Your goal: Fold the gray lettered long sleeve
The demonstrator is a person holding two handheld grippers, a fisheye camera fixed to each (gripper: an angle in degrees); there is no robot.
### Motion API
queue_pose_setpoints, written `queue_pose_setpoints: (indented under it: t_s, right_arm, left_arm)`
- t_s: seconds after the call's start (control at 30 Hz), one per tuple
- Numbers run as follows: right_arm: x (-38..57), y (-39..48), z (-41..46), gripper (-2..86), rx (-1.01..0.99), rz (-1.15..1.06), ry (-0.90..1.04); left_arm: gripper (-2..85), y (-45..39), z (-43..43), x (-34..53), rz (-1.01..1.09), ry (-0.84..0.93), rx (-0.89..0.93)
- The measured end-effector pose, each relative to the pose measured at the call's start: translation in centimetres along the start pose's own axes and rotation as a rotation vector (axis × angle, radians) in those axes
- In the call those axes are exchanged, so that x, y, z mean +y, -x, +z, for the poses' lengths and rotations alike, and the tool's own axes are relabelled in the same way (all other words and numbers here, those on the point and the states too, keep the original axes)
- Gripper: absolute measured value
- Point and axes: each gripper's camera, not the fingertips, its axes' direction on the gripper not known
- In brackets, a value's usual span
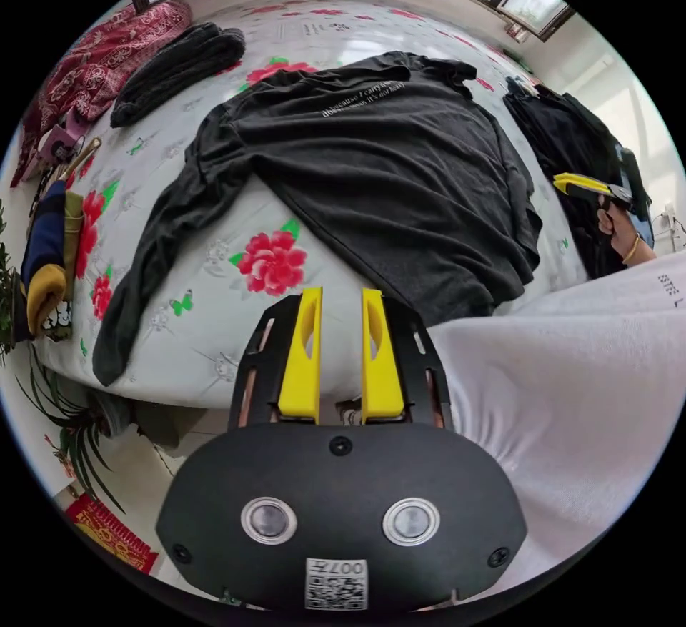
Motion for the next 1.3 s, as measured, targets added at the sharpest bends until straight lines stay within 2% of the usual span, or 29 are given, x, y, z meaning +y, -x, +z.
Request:
queue_pose_setpoints:
  t_s: [0.13,0.23,0.3,0.37,0.53,0.67,0.73,0.93,1.07,1.23,1.3]
  right_arm:
    - [-0.6,2.6,1.9,5.4,0.081,-0.093,0.057]
    - [-1.2,1.6,4.0,4.7,0.155,-0.046,0.064]
    - [-2.1,-0.4,6.3,3.4,0.077,0.060,0.122]
    - [-2.7,-0.4,5.0,1.7,0.066,0.091,0.059]
    - [-7.5,3.0,0.2,0.3,-0.042,-0.032,-0.064]
    - [-11.9,8.8,-4.0,1.1,-0.247,-0.250,-0.119]
    - [-12.6,9.3,-5.2,1.6,-0.305,-0.269,-0.144]
    - [-10.5,7.6,-1.9,3.0,-0.106,-0.221,0.023]
    - [-10.2,11.0,1.0,4.4,-0.005,-0.281,0.059]
    - [-13.2,16.1,3.9,5.0,0.073,-0.354,0.050]
    - [-14.8,17.2,6.4,3.5,0.088,-0.361,0.126]
  left_arm:
    - [10.8,-3.8,1.7,1.0,0.074,0.053,0.022]
    - [10.6,-6.4,3.5,0.1,0.120,0.092,-0.024]
    - [9.3,-7.7,4.4,-0.5,0.143,0.098,-0.079]
    - [6.7,-8.8,4.3,-0.7,0.195,0.076,-0.102]
    - [4.5,-7.7,4.1,-1.1,0.094,0.070,-0.099]
    - [2.8,-7.6,3.9,-1.0,0.077,0.064,-0.110]
    - [1.7,-7.4,3.7,-1.0,0.060,0.061,-0.103]
    - [0.2,-6.3,2.5,-0.3,0.003,0.047,-0.091]
    - [0.6,-5.7,1.2,0.4,-0.022,0.029,-0.075]
    - [4.9,-5.0,0.0,0.5,-0.046,0.028,-0.065]
    - [8.4,-5.1,-0.3,0.7,-0.032,0.025,-0.046]
